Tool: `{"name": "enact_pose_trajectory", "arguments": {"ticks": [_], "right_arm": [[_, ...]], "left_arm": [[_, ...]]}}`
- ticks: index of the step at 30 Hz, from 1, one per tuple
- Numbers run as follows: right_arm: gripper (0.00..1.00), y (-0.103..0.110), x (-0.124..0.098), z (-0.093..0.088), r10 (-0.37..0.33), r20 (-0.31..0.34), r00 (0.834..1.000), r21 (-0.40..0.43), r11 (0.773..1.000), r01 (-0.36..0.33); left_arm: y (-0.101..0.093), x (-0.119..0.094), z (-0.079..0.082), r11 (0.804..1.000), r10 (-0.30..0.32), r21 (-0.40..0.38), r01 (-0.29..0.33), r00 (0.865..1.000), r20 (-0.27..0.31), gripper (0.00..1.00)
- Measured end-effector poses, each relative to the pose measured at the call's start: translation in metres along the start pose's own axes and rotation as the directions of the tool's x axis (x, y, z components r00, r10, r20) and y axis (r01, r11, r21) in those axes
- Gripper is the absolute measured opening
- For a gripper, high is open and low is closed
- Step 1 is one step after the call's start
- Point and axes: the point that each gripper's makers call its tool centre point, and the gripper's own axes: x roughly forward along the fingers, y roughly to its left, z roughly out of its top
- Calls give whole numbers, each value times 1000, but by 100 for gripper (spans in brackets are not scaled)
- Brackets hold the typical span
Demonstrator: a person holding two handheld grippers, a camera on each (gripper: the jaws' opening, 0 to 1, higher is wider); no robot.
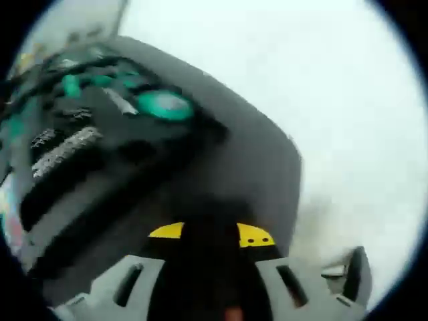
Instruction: Pick up the tools and put them into their designated positions in the toolbox.
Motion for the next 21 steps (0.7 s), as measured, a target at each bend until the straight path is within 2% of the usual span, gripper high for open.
{"name": "enact_pose_trajectory", "arguments": {"ticks": [1,2,3,4,5,6,7,8,9,10,11,12,14,15,16,17,18,19,21], "right_arm": [[22,-14,-7,-9,-64,-57,996,0,998,64],[22,-35,-16,-4,-154,-31,988,-97,984,150],[22,-46,-15,9,-196,23,980,-129,972,198],[22,-41,-17,16,-160,44,986,-129,978,165],[22,-27,-16,17,-78,30,997,-120,990,81],[24,-10,-14,21,4,35,999,-68,998,-2],[26,11,-9,27,119,42,992,-15,993,-118],[25,25,-8,30,173,51,984,-12,985,-173],[24,28,3,35,170,62,983,28,985,-172],[24,34,7,32,155,43,987,4,988,-156],[24,39,16,24,153,-9,988,-55,987,-153],[25,42,23,21,154,-26,988,-69,985,-155],[15,58,22,31,251,4,968,-76,965,-250],[15,46,23,30,222,-20,975,-14,975,-223],[14,45,19,26,220,-40,975,33,975,-219],[14,45,11,21,219,-81,972,36,975,-217],[14,45,7,19,218,-94,971,57,975,-213],[14,45,2,16,224,-101,969,82,973,-216],[14,42,-14,4,244,-135,960,204,955,-214]], "left_arm": [[0,0,0,1000,1,-1,-1,1000,1,6],[2,0,0,1000,0,-1,0,1000,0,6],[2,1,-1,1000,1,0,-1,1000,-2,6],[2,1,-2,1000,0,2,0,1000,-7,6],[1,1,-2,1000,-1,4,1,1000,-10,6],[-1,0,-2,1000,-4,11,4,1000,-12,6],[-3,0,-2,1000,-6,14,6,1000,-13,6],[-5,0,-3,1000,-8,20,8,1000,-17,6],[-6,1,-4,1000,-10,26,11,1000,-21,6],[-7,2,-5,999,-10,32,10,1000,-26,6],[-7,2,-5,999,-9,36,10,1000,-28,6],[-6,2,-6,999,-10,38,11,999,-30,6],[-4,2,-8,999,-9,39,10,999,-36,6],[-3,2,-8,999,-7,36,9,999,-37,6],[-2,2,-9,999,-7,34,8,999,-38,6],[0,2,-9,999,-4,32,6,999,-38,6],[0,2,-9,1000,-3,30,4,999,-38,6],[0,2,-8,1000,0,29,1,999,-35,6],[-2,2,-6,1000,-1,29,2,1000,-32,6]]}}
